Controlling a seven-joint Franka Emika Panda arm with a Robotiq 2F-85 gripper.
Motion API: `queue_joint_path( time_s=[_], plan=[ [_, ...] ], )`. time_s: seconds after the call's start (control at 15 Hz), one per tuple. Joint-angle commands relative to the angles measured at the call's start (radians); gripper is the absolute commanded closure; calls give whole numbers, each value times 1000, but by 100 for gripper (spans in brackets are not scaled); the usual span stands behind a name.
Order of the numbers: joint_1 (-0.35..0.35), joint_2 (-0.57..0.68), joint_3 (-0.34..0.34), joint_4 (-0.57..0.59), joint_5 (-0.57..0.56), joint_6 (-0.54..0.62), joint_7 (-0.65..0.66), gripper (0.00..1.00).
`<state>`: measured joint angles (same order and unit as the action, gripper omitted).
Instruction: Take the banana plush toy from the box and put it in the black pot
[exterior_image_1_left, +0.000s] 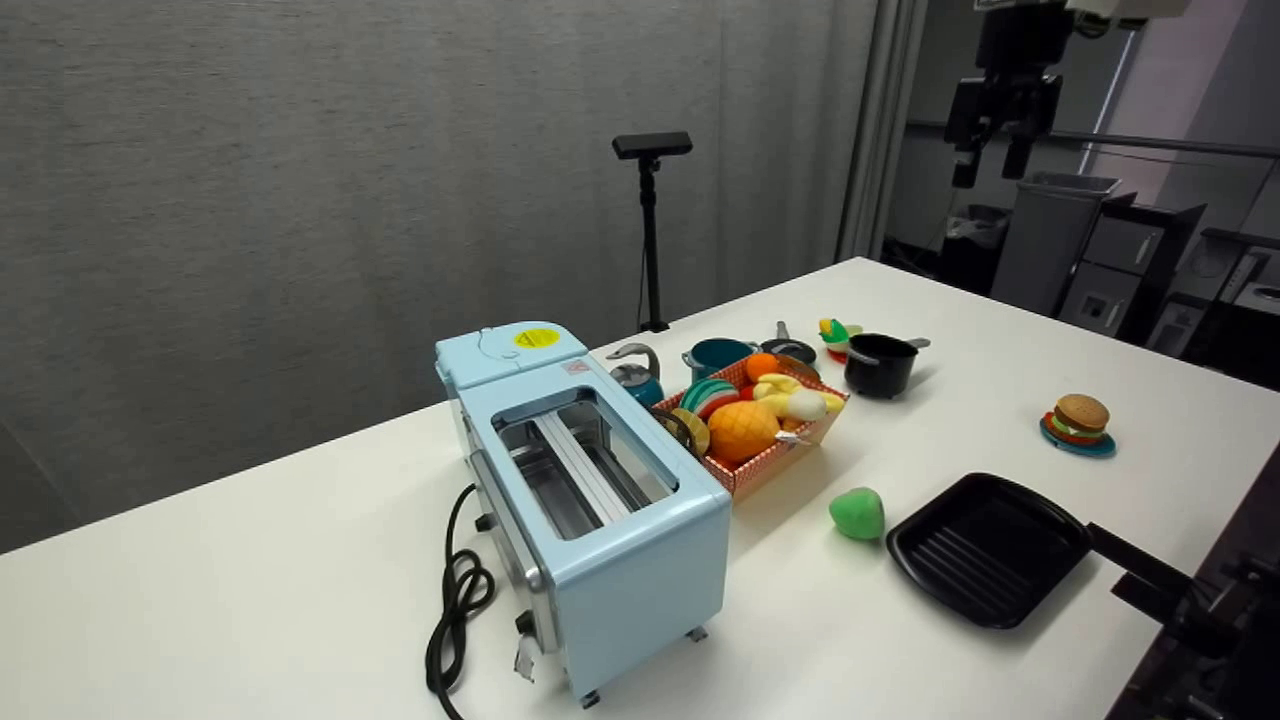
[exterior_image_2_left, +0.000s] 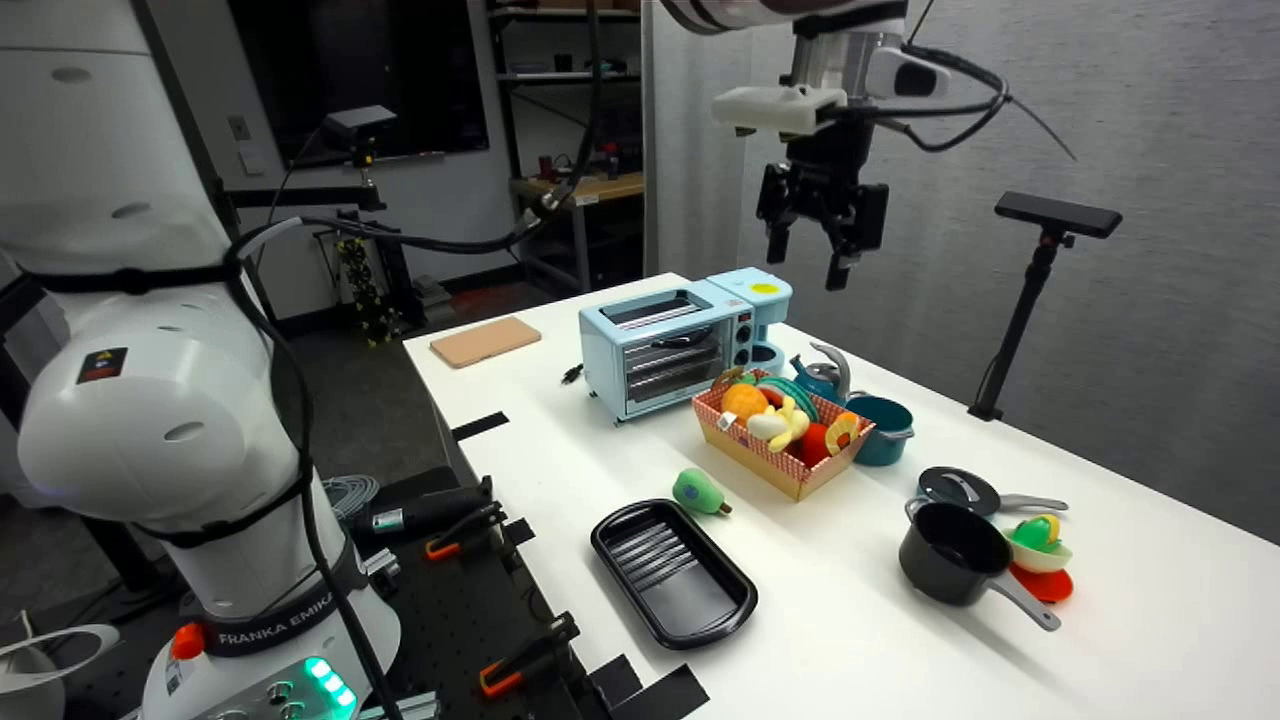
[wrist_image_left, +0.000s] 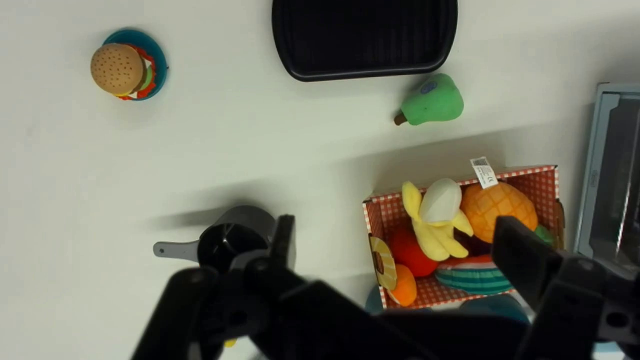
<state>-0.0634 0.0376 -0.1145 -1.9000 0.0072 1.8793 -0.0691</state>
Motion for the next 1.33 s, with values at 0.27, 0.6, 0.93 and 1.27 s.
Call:
queue_joint_path(
  time_s=[0.27, 0.6, 0.93, 1.27],
  plan=[
    [4, 469, 17, 334, -53, -181, 78, 0],
    [81, 740, 33, 503, -169, -303, 166, 0],
    [171, 918, 45, 674, -262, -431, 143, 0],
    [202, 988, 46, 798, -306, -509, 101, 0]
  ],
)
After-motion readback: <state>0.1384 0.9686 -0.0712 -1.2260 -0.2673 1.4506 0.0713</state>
